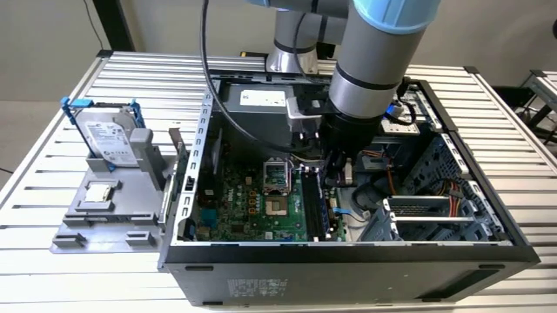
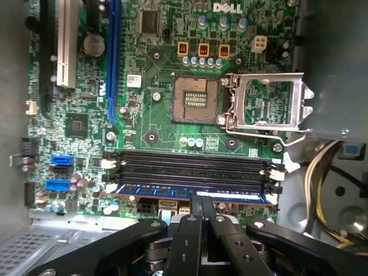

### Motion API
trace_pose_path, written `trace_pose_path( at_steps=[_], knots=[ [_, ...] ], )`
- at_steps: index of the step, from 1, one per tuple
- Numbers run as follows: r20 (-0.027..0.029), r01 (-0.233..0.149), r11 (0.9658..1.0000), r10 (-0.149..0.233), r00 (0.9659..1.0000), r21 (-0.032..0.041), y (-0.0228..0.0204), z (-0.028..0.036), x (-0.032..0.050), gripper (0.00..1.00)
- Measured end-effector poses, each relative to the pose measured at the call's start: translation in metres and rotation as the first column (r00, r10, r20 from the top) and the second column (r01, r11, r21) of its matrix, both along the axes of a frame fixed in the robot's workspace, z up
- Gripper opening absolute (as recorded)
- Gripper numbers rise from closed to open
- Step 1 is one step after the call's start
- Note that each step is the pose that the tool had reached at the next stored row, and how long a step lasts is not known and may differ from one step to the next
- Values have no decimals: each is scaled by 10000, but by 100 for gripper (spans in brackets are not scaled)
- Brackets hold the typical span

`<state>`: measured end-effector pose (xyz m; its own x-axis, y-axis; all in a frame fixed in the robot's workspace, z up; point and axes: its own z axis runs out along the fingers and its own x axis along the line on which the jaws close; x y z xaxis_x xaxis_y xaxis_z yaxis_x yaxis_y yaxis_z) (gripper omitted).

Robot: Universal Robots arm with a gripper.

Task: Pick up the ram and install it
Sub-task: 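Press down the ram until it locks into place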

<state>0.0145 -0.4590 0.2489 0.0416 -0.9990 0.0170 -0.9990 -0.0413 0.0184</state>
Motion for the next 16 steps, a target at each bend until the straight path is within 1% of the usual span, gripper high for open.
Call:
trace_pose_path(
  at_steps=[3,6,9,12,13,16],
  knots=[
    [-1,0,10000,0,10000,-2,0,93,0,0],
    [-1,0,10000,0,10000,-3,0,214,0,0],
    [-1,-1,10000,1,10000,-2,0,317,0,0],
    [-1,0,10000,0,10000,-3,0,442,0,0],
    [-1,0,10000,0,10000,-2,0,466,0,0],
    [0,-1,10000,1,10000,0,0,472,0,0]
  ],
)
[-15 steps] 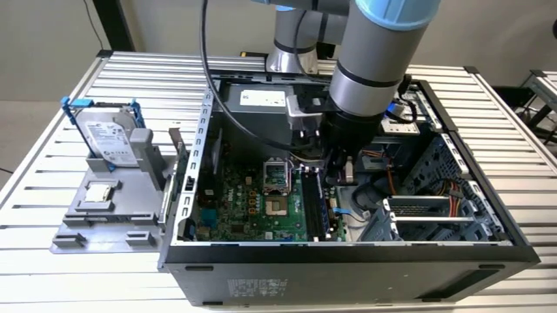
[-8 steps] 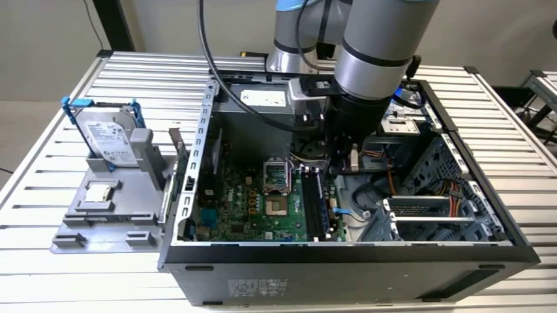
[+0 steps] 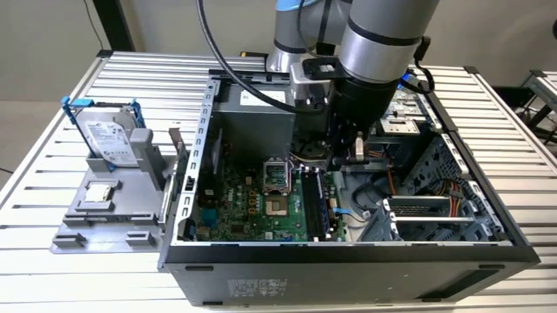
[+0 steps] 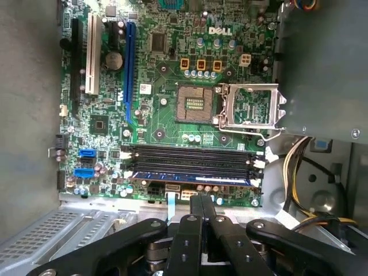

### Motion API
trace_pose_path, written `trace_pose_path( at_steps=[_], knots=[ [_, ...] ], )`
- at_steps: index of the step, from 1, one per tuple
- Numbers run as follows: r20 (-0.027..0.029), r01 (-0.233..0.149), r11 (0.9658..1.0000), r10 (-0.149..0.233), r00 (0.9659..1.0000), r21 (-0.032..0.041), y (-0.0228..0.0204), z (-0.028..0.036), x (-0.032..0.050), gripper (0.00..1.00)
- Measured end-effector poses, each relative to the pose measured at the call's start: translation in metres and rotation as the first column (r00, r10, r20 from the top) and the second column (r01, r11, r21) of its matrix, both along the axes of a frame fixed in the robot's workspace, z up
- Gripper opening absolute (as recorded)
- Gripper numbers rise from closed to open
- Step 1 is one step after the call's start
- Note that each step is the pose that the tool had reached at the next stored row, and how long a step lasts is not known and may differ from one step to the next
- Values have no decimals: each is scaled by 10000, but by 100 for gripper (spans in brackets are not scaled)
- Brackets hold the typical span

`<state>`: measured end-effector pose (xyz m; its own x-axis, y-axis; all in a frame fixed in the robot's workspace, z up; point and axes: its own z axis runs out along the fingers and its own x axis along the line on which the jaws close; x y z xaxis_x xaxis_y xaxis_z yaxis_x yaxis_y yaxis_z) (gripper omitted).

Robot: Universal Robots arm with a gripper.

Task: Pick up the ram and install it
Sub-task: 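Press down the ram until it locks into place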

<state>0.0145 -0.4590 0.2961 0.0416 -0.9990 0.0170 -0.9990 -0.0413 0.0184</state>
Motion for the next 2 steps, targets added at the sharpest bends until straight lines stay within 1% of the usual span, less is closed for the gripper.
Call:
trace_pose_path(
  at_steps=[2],
  knots=[
    [1,0,10000,0,10000,0,0,0,0,0]
  ],
)
